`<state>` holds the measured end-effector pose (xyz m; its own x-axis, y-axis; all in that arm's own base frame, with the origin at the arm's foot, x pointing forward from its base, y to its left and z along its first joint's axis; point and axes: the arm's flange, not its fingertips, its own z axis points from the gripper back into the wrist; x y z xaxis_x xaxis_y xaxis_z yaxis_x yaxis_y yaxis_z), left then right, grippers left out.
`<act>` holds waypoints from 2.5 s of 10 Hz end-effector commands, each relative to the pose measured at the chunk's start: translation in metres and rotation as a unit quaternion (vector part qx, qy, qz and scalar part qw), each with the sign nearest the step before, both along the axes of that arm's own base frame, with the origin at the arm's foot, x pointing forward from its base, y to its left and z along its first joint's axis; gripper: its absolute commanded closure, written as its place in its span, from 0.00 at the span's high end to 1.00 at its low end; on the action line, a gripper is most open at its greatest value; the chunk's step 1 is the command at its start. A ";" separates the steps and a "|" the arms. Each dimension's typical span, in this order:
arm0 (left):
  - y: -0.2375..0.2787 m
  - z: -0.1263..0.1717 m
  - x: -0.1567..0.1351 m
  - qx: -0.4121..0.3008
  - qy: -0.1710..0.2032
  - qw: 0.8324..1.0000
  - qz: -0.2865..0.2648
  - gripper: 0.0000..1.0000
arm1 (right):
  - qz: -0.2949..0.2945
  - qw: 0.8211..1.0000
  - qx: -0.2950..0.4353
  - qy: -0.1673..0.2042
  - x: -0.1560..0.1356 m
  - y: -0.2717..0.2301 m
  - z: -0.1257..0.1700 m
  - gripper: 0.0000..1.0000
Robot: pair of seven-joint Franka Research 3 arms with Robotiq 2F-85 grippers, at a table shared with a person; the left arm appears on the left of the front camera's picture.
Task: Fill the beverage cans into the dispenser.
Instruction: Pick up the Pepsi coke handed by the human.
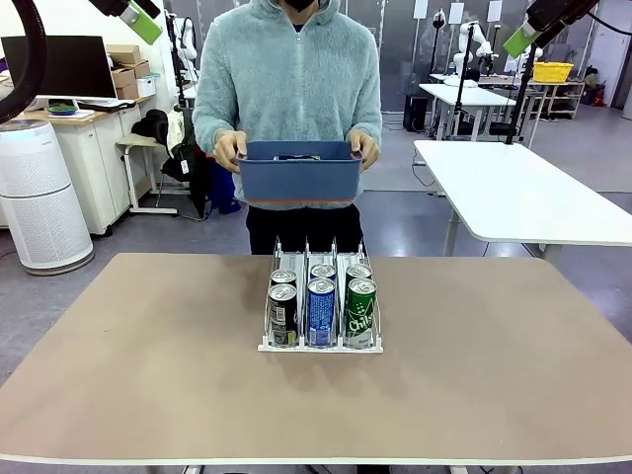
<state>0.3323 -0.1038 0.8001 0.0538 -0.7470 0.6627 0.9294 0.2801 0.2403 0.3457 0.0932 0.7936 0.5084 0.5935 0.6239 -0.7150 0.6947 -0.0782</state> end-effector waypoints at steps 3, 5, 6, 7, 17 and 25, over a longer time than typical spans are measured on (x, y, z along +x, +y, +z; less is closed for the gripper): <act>0.001 0.000 -0.001 -0.007 0.004 1.000 -0.004 1.00 | -0.003 1.000 0.003 0.001 0.000 0.000 0.000 1.00; 0.001 0.000 -0.001 -0.007 0.004 1.000 -0.004 1.00 | -0.003 1.000 0.003 0.001 0.000 0.000 0.000 1.00; 0.001 0.000 -0.001 -0.007 0.004 1.000 -0.004 1.00 | -0.003 1.000 0.003 0.001 0.000 0.000 0.000 1.00; 0.001 0.000 -0.001 -0.007 0.004 1.000 -0.004 1.00 | -0.003 1.000 0.003 0.001 0.000 0.000 0.000 1.00; 0.001 0.000 -0.001 -0.007 0.004 1.000 -0.004 1.00 | -0.003 1.000 0.003 0.001 0.000 0.000 0.000 1.00; 0.001 0.000 -0.001 -0.007 0.004 1.000 -0.004 1.00 | -0.003 1.000 0.003 0.001 0.000 0.000 0.000 1.00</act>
